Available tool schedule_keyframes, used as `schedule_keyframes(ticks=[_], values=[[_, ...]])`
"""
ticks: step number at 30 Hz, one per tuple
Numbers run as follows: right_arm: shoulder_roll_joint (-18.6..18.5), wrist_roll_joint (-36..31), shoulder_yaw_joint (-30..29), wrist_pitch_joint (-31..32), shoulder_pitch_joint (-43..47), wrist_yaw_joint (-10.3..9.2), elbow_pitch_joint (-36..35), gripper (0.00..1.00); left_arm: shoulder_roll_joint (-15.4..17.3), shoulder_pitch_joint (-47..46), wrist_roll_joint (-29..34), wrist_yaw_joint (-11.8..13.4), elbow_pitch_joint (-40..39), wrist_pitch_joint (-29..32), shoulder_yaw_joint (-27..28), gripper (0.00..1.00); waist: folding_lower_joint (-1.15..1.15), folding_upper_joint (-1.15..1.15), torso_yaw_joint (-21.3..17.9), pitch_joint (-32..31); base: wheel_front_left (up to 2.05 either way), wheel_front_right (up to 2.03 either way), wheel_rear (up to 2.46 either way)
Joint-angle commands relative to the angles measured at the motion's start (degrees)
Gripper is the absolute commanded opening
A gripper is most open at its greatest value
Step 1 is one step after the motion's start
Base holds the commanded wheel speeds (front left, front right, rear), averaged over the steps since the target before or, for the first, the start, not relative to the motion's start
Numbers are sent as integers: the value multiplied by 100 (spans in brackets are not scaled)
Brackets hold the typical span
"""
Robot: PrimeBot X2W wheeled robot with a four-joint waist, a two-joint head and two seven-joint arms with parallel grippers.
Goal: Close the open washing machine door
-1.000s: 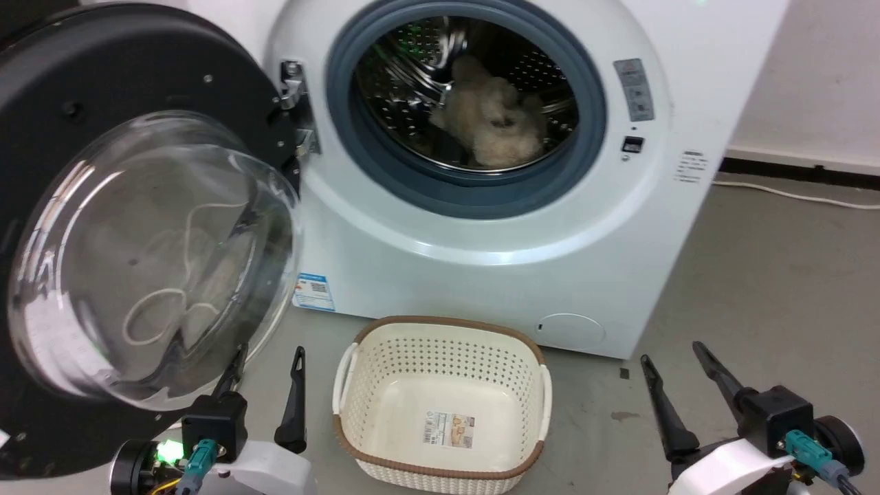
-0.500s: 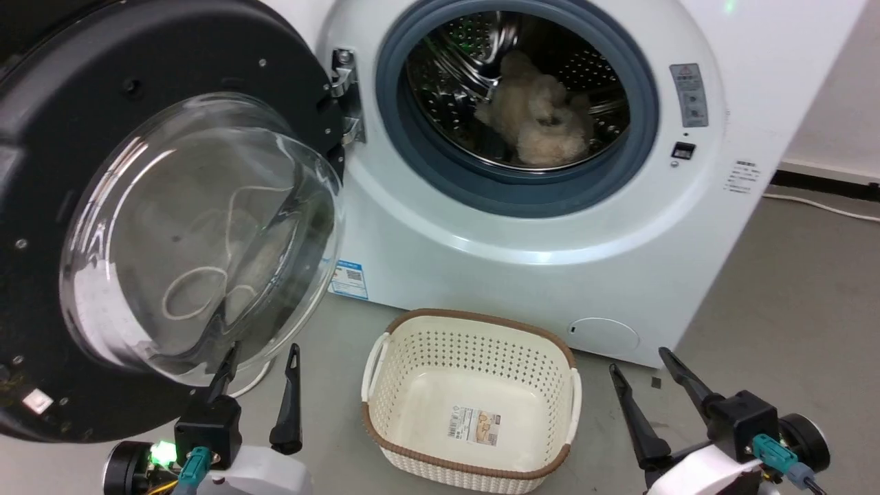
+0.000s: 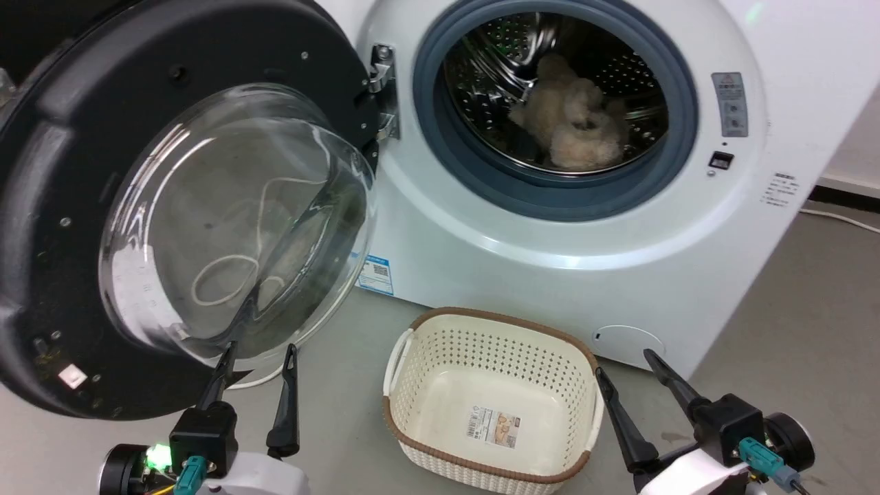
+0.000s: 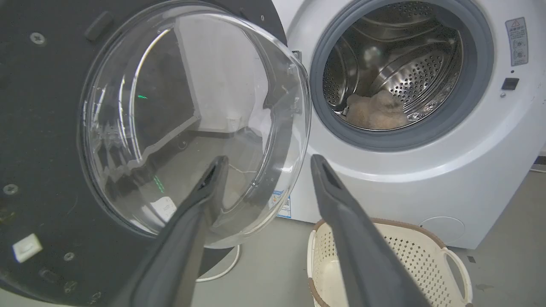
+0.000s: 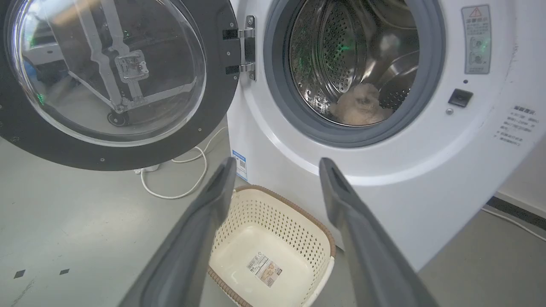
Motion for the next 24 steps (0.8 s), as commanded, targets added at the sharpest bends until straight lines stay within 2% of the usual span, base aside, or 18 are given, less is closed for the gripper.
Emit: schedule_keyframes(ticks=[1, 24], values=[[-38, 55, 33, -46, -116, 3, 31, 100, 38, 62, -34, 29, -30, -52, -10, 100, 0, 0, 35, 2, 0, 0, 0], [-89, 105, 329, -320, -167, 4, 275, 100, 72, 142, -90, 59, -9, -328, 11, 100, 0, 0, 589, 2, 0, 0, 0]])
